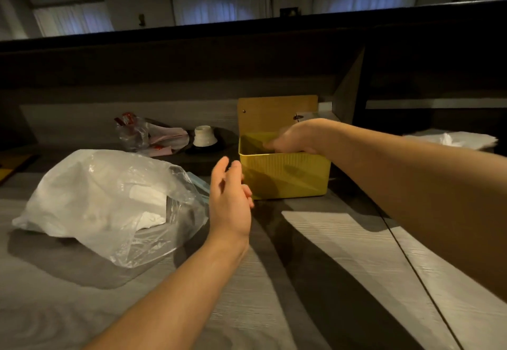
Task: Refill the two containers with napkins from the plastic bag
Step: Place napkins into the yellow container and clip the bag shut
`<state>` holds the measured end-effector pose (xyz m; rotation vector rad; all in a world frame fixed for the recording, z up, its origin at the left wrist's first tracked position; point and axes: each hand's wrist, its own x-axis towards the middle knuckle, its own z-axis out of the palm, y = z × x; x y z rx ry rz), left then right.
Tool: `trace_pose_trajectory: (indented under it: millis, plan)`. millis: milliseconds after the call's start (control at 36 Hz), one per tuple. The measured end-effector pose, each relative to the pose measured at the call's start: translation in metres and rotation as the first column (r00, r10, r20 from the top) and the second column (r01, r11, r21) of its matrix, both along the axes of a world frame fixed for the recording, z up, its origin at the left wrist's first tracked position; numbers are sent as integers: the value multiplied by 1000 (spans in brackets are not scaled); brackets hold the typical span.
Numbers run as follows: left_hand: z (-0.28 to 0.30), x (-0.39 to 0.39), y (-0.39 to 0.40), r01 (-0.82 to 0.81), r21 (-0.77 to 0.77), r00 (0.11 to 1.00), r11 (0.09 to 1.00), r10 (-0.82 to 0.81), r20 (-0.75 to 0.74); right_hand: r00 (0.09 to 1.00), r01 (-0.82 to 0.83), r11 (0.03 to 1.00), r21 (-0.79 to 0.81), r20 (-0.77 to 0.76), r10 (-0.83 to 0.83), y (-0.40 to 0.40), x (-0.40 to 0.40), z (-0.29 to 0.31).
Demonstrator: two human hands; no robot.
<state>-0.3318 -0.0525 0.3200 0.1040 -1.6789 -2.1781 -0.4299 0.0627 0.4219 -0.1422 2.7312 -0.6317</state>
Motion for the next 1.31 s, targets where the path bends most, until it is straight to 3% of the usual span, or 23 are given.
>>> trace_pose_trajectory:
  millis: [278, 389, 472, 583, 639, 694, 750, 806, 861, 917, 972, 1056, 1167, 1306]
  plan:
    - [-5, -4, 2, 88, 104, 985, 991, -102, 139, 999, -40, 998, 38, -27, 41, -1, 1, 2]
    - [-5, -7, -1, 81, 21, 988, 996, -83, 133, 974, -29, 998, 60, -224, 42, -1, -3, 4]
    - [-2, -2, -4, 25, 18, 992, 1000, -27, 121, 873, -32, 999, 17, -487, 36, -4, 0, 5]
    - [11, 13, -12, -70, 6, 987, 998, 68, 149, 707, -233, 972, -2, -687, 168, -15, 33, 16]
    - [19, 23, -19, -100, -72, 984, 992, 110, 140, 697, -353, 935, -33, -676, 239, -23, 54, 20]
    - [26, 37, -32, -114, -271, 987, 956, 141, 82, 722, -440, 895, -75, -622, 303, -35, 73, 18]
    - [26, 56, -53, -78, -540, 995, 838, 101, 13, 694, -506, 860, -68, -624, 359, -50, 89, 12]
    - [21, 74, -78, -82, -835, 997, 544, 48, -67, 668, -559, 827, -66, -627, 401, -65, 102, 4]
    - [15, 86, -103, -80, -974, 997, 213, 12, -79, 701, -599, 796, -90, -539, 466, -80, 110, -7]
    - [13, 94, -121, 22, -997, 999, 68, 36, 25, 732, -620, 781, -72, -410, 544, -98, 115, -19]
    - [10, 101, -133, 92, -996, 992, 20, 80, 93, 741, -629, 778, -18, -317, 592, -116, 116, -30]
    - [6, 107, -142, 155, -987, 978, 44, 136, 160, 755, -597, 797, 91, -272, 597, -138, 107, -45]
    - [0, 106, -151, 144, -970, 969, 196, 171, 179, 773, -511, 841, 179, -332, 541, -163, 93, -58]
    - [-2, 104, -155, 129, -949, 967, 288, 175, 185, 771, -476, 729, 493, -166, 615, -197, 74, -64]
